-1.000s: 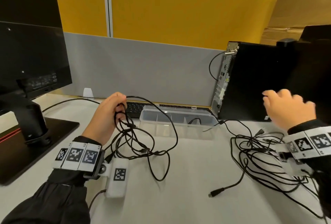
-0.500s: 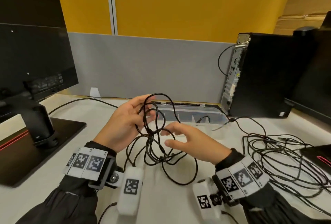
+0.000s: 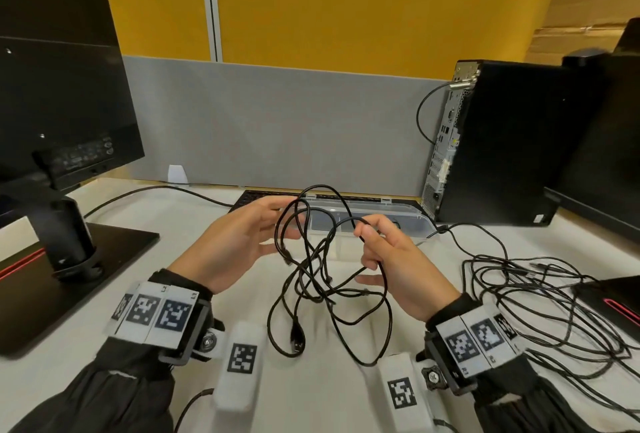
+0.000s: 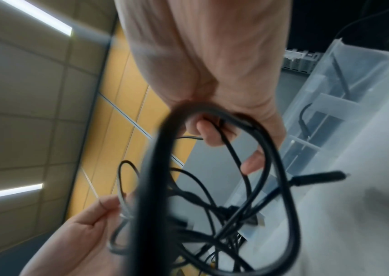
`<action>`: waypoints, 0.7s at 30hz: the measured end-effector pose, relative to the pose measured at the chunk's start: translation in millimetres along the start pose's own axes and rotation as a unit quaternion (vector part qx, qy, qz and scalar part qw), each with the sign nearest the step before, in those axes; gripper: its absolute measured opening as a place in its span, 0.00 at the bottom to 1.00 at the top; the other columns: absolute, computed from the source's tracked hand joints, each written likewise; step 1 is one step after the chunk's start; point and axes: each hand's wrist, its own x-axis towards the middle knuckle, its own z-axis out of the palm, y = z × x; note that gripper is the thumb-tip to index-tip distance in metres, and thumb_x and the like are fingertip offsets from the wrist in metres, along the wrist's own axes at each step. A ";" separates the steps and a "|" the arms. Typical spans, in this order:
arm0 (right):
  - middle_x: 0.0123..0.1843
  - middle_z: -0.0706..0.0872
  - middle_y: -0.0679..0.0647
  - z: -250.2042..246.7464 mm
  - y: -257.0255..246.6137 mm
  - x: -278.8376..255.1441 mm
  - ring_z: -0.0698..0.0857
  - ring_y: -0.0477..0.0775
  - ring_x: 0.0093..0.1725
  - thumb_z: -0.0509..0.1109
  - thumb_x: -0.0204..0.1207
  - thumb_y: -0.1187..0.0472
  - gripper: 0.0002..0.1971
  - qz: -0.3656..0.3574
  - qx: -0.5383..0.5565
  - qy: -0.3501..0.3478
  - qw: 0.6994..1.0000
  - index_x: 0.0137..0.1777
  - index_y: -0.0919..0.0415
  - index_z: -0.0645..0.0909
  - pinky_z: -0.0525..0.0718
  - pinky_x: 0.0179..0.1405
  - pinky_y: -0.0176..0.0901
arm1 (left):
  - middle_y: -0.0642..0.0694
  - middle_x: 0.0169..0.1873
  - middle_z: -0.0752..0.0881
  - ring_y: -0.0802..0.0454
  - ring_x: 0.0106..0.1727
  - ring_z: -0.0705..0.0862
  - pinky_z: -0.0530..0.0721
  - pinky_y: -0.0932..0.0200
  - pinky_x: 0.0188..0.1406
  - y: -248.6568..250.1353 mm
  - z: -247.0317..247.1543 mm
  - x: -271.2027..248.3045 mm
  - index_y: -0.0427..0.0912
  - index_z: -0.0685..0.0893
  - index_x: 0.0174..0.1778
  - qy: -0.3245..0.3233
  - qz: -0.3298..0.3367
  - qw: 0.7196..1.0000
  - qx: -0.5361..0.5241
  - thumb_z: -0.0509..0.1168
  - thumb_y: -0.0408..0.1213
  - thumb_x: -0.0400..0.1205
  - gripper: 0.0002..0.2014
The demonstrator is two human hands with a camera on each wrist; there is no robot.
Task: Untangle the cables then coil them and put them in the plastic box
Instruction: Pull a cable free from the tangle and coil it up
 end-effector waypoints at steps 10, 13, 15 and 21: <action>0.28 0.67 0.43 -2.4 -4.7 -4.3 0.68 0.42 0.28 0.57 0.84 0.53 0.06 -0.012 -0.035 0.044 0.998 0.49 0.47 0.75 0.78 0.47 0.45 | 0.48 0.33 0.70 0.58 0.28 0.68 0.71 0.64 0.24 -0.5 -0.7 3.3 0.53 0.84 0.57 0.024 -0.024 0.997 0.068 0.60 0.38 0.82 0.11; 0.30 0.67 0.45 -2.8 -6.6 -5.7 0.67 0.42 0.29 0.56 0.84 0.54 0.04 -0.026 -0.065 0.055 0.996 0.51 0.46 0.72 0.76 0.45 0.42 | 0.50 0.33 0.74 0.58 0.28 0.68 0.63 0.63 0.24 1.2 0.8 1.5 0.45 0.85 0.56 0.033 0.016 0.999 -0.001 0.60 0.45 0.80 0.14; 0.32 0.67 0.45 -1.1 -6.9 -6.0 0.67 0.43 0.31 0.55 0.85 0.54 0.05 -0.048 -0.086 0.058 0.993 0.52 0.47 0.72 0.74 0.40 0.37 | 0.49 0.34 0.76 0.57 0.28 0.69 0.63 0.63 0.22 0.9 2.8 1.0 0.40 0.84 0.57 0.036 0.022 0.999 -0.032 0.55 0.38 0.85 0.14; 0.33 0.70 0.49 2.9 -6.8 -7.7 0.72 0.44 0.34 0.59 0.83 0.56 0.05 -0.086 -0.124 0.046 0.987 0.48 0.51 0.76 0.78 0.40 0.38 | 0.43 0.38 0.77 0.57 0.23 0.66 0.66 0.70 0.16 -1.3 7.8 1.2 0.46 0.80 0.61 0.043 -0.005 0.999 -0.002 0.60 0.35 0.83 0.11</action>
